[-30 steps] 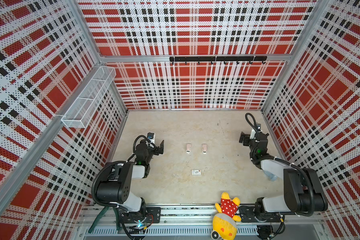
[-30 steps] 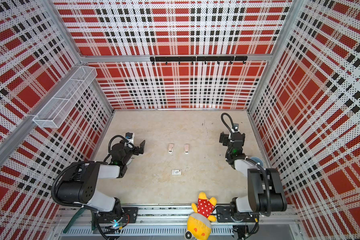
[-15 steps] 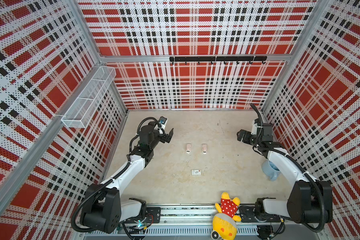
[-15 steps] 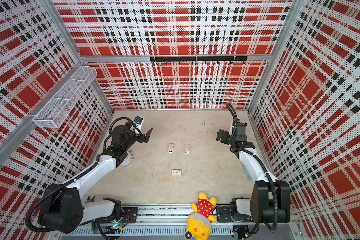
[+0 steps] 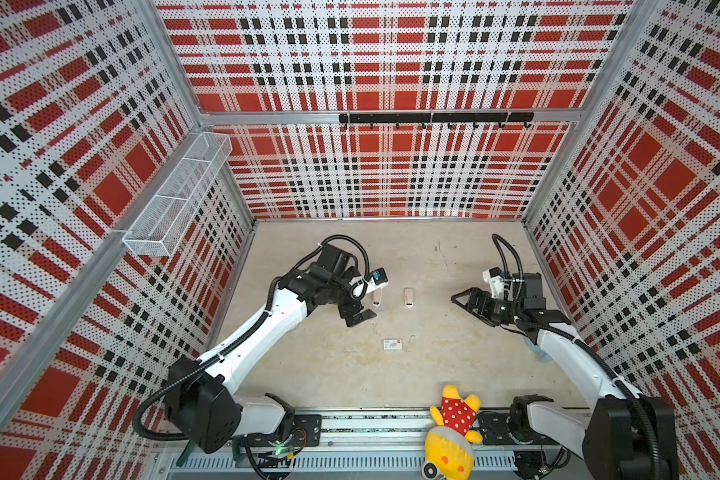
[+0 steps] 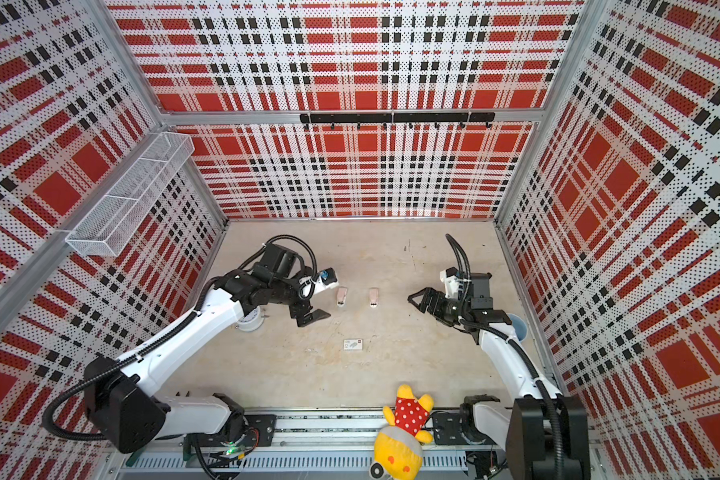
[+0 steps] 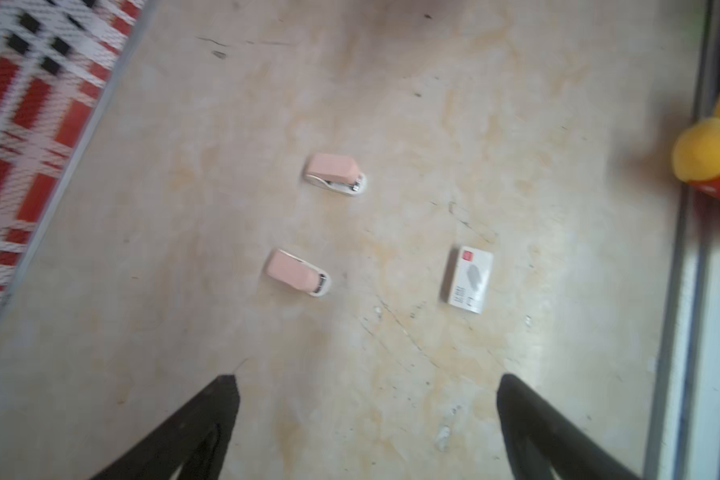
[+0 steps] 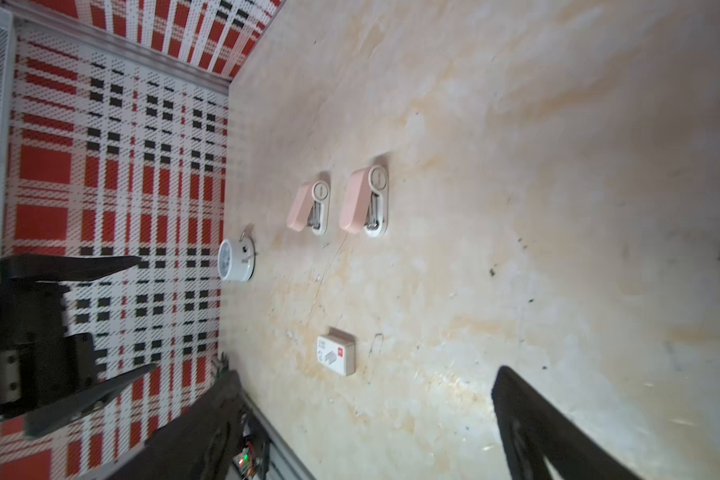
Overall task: Load the staples into the stapler
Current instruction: 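Move the left gripper toward the white staple box while the right gripper advances, then lower the left gripper over the white staple box and close on it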
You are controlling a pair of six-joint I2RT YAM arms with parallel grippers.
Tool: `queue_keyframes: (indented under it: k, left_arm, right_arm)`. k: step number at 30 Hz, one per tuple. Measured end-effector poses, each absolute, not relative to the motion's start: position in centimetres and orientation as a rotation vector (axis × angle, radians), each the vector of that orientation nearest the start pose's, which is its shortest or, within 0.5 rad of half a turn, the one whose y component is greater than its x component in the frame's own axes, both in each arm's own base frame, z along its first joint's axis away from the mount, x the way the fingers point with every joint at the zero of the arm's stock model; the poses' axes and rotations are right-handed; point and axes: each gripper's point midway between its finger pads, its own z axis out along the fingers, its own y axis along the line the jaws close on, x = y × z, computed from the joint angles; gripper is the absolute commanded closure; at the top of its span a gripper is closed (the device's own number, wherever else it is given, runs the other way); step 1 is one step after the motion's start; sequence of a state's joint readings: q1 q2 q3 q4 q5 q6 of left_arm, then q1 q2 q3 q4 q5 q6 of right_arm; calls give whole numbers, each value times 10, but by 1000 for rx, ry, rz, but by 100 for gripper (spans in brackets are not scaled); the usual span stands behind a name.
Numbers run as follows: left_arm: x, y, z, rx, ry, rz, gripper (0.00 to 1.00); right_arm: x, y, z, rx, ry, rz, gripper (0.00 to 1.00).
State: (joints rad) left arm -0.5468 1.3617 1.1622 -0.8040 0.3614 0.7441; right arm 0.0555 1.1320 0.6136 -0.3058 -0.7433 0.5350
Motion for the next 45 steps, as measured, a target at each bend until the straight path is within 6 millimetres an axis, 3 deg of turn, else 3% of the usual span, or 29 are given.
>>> queue_keyframes:
  k: [5,11,17,26,30,37,45]
  left_arm:
    - [229,-238,141,1757,1975,-486,2]
    - [214,-246,102,1770,2014,-538,7]
    - [221,-266,89,1667,1998,-537,10]
    - [221,-305,100,1545,2048,-571,12]
    - [226,-305,93,1425,2123,-581,12]
    - [222,-289,57,1344,2255,-533,12]
    - [230,-290,48,1268,2285,-503,23]
  right_arm:
    - [253,157,108,227,2494,1328,10]
    - [249,175,106,208,2471,1457,12]
    - [254,178,99,249,2461,1509,16]
    - [257,179,101,268,2455,1514,15]
    - [255,177,110,236,2448,1493,15]
    - [251,177,111,202,2467,1472,15]
    - [248,176,108,189,2489,1460,16]
